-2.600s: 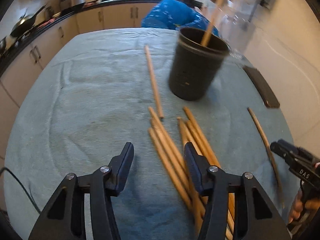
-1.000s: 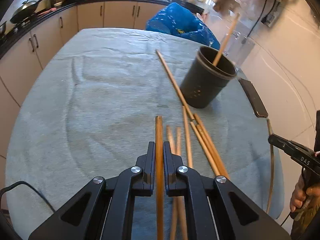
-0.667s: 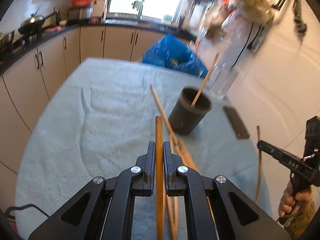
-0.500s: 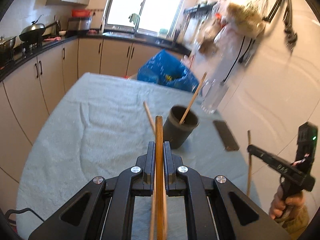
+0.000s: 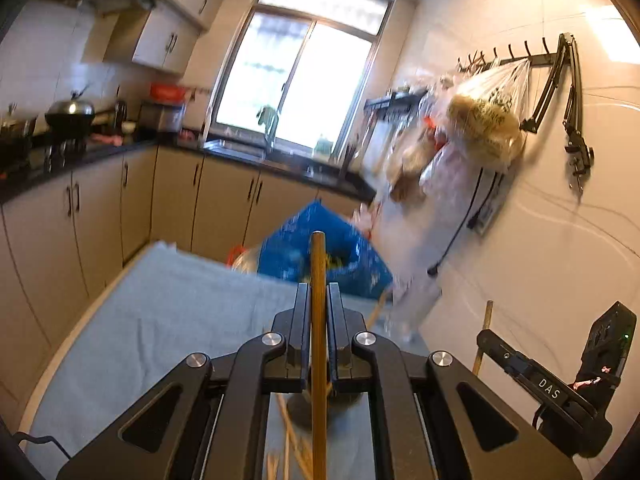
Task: Organize utensils
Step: 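Lift both held chopsticks up over the black holder, then open both tools to drop the chopsticks into the holder, then lower both open tools onto the remaining chopsticks and close the left tool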
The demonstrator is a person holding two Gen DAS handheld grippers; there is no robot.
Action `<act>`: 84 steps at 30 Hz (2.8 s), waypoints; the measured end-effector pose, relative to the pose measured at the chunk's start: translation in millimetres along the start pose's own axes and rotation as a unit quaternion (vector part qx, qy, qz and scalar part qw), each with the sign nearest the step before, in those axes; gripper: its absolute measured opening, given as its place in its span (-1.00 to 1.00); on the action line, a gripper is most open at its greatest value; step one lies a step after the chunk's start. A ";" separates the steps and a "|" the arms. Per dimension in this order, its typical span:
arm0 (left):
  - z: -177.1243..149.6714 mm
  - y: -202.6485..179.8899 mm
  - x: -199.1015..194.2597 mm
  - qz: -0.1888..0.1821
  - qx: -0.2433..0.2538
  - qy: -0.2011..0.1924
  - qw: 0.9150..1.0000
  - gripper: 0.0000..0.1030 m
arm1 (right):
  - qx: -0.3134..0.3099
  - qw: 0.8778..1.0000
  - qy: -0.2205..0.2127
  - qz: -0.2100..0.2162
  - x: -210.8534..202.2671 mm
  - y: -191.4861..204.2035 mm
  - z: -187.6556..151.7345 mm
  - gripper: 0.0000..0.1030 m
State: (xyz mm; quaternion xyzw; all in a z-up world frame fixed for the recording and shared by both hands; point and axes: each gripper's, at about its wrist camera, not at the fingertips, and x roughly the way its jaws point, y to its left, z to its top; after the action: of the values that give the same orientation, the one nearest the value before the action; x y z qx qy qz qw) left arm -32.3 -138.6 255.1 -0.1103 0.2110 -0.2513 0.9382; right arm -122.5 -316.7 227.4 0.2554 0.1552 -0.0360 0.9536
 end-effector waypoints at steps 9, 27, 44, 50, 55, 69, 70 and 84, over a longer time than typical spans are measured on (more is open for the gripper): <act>23.6 -6.4 87.8 -0.013 -0.033 -0.002 0.999 -0.87 | 0.035 0.996 -0.077 -0.030 61.0 -2.5 32.9 -0.85; 1.9 3.1 171.7 0.036 -0.017 -0.011 0.999 -0.87 | 0.011 0.995 -0.071 -0.068 130.1 -21.0 9.2 -0.85; -7.3 9.4 146.0 0.055 -0.012 0.006 0.998 -0.61 | 0.009 0.996 -0.041 -0.080 126.8 -20.2 0.7 -0.54; -7.0 10.8 122.1 0.088 0.000 0.004 0.996 -0.12 | 0.001 0.995 -0.049 -0.082 105.1 -13.2 2.4 -0.21; -16.4 15.5 91.9 0.112 0.020 0.002 0.993 0.14 | -0.005 0.994 -0.050 -0.098 80.7 -10.0 0.9 0.18; -55.3 35.6 33.6 0.158 0.044 0.050 0.985 0.24 | -0.011 0.992 -0.013 -0.123 25.2 -11.0 -31.1 0.35; -58.0 36.7 30.9 0.161 0.045 0.052 0.985 0.24 | -0.013 0.992 -0.011 -0.125 21.0 -10.7 -34.1 0.36; -92.6 64.2 0.5 0.181 0.038 0.091 0.979 0.28 | -0.016 0.987 0.059 -0.148 5.9 -22.4 -77.1 0.42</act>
State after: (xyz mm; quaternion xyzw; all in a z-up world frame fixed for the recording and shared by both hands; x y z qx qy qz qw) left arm -46.4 -93.7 152.8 -0.0112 0.3027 -0.0944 0.9483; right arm -141.6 -297.6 151.5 0.2162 0.2475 -0.1595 0.9309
